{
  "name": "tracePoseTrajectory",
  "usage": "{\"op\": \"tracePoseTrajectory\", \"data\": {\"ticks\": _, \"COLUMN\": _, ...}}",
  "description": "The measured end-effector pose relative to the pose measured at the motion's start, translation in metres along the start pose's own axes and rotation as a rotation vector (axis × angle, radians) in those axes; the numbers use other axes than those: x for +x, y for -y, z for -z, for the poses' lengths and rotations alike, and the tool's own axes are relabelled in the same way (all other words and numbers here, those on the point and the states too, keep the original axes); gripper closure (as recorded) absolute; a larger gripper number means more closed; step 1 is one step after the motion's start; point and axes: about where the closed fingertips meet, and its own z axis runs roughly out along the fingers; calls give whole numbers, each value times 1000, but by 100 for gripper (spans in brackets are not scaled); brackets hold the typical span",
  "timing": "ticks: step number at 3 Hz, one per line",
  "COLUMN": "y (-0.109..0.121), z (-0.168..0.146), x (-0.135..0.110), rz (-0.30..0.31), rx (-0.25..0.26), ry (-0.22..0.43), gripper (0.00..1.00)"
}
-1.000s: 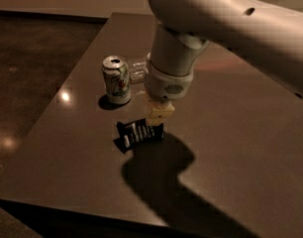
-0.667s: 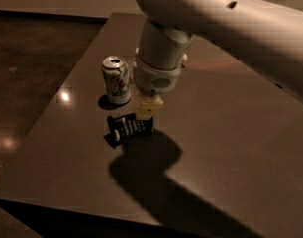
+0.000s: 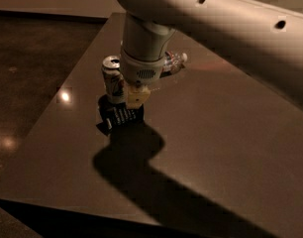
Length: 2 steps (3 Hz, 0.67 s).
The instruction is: Move rxbar chocolate near 7up can
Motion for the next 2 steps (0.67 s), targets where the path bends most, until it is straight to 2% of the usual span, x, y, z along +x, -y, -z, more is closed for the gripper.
{"op": "tracePoseTrajectory", "data": {"ticks": 1, "y": 5, "z": -2, "x": 11, "rz": -7, "rx": 13, "ry": -31, "gripper": 51}}
{"op": "tracePoseTrajectory", "data": {"ticks": 2, "y": 8, "z": -1, "x": 27, "rz": -17, "rx": 29, "ry": -65, "gripper": 22}}
